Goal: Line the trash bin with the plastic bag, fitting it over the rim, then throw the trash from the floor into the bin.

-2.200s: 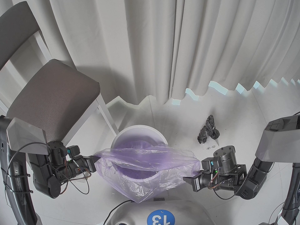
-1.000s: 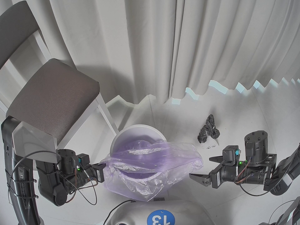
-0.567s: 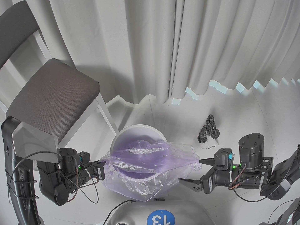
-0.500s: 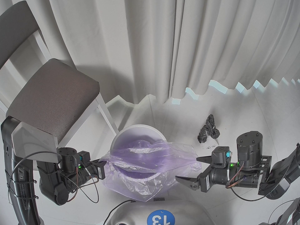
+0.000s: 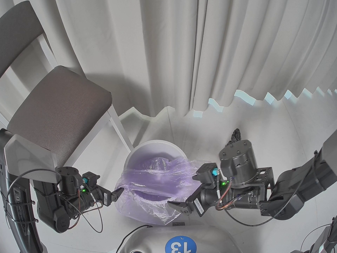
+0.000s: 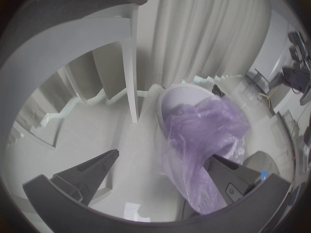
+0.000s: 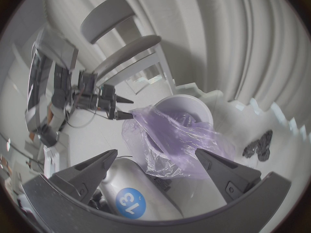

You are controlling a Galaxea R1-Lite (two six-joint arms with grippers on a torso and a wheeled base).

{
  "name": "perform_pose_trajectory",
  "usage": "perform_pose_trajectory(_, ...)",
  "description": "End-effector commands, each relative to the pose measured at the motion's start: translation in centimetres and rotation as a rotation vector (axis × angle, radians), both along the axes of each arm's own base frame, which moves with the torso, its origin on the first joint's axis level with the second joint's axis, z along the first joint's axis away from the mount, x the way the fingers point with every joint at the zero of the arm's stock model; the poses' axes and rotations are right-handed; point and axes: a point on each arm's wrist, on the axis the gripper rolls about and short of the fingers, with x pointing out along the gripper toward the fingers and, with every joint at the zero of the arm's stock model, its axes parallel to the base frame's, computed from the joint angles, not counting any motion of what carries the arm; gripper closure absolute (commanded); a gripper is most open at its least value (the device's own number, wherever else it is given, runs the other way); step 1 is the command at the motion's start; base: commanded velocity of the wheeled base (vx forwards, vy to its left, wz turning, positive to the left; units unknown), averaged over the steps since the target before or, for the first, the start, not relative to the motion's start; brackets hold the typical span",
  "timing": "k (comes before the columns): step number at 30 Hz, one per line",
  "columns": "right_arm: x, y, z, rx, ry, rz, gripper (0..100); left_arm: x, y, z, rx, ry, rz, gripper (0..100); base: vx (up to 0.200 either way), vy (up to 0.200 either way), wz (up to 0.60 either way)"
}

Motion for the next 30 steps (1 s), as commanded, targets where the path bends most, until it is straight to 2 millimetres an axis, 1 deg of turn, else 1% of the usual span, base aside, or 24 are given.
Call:
perform_pose_trajectory(1, 1.2, 2.1, -4.4, -0.114, 0.038, 0.05, 0, -1.7, 0.9, 1.6, 0.037, -0.039, -0.008, 0, 0.0, 0.0, 0.0)
perform_pose_trajectory(3, 1.4, 2.3, -5.0, -0.127, 0.039, 0.057, 0, -1.8, 0.9, 1.7, 0.037, -0.039, -0.008, 0, 0.0, 0.0, 0.0)
perform_pose_trajectory(6, 2.4, 2.9, -6.3, -0.157, 0.028, 0.071, 0, -1.8, 1.0, 1.7, 0.037, -0.041, -0.006, 0, 0.0, 0.0, 0.0)
perform_pose_trajectory(12, 3.9, 4.2, -6.9, -0.137, -0.007, 0.066, 0, -1.8, 1.0, 1.9, 0.035, -0.05, -0.006, 0, 0.0, 0.0, 0.0)
perform_pose_trajectory(13, 3.9, 4.2, -6.9, -0.137, -0.007, 0.066, 0, -1.8, 1.0, 1.9, 0.035, -0.05, -0.006, 0, 0.0, 0.0, 0.0)
perform_pose_trajectory(15, 4.6, 4.3, -7.0, -0.139, -0.029, 0.033, 0, -1.8, 1.0, 2.0, 0.034, -0.051, -0.007, 0, 0.0, 0.0, 0.0)
perform_pose_trajectory(20, 4.9, 4.2, -7.4, -0.147, -0.029, 0.024, 0, -1.8, 1.0, 1.9, 0.035, -0.05, -0.003, 0, 0.0, 0.0, 0.0)
perform_pose_trajectory(21, 4.9, 4.2, -7.4, -0.147, -0.029, 0.022, 100, -1.8, 1.1, 2.0, 0.035, -0.051, -0.001, 0, 0.0, 0.0, 0.0)
perform_pose_trajectory(28, 5.8, 4.7, -7.4, -0.136, -0.039, 0.014, 100, -1.8, 1.2, 2.1, 0.033, -0.057, 0.004, 0, 0.0, 0.0, 0.0)
perform_pose_trajectory(30, 6.4, 4.6, -7.2, -0.125, -0.051, -0.001, 100, -1.8, 1.2, 2.0, 0.035, -0.053, 0.001, 0, 0.0, 0.0, 0.0)
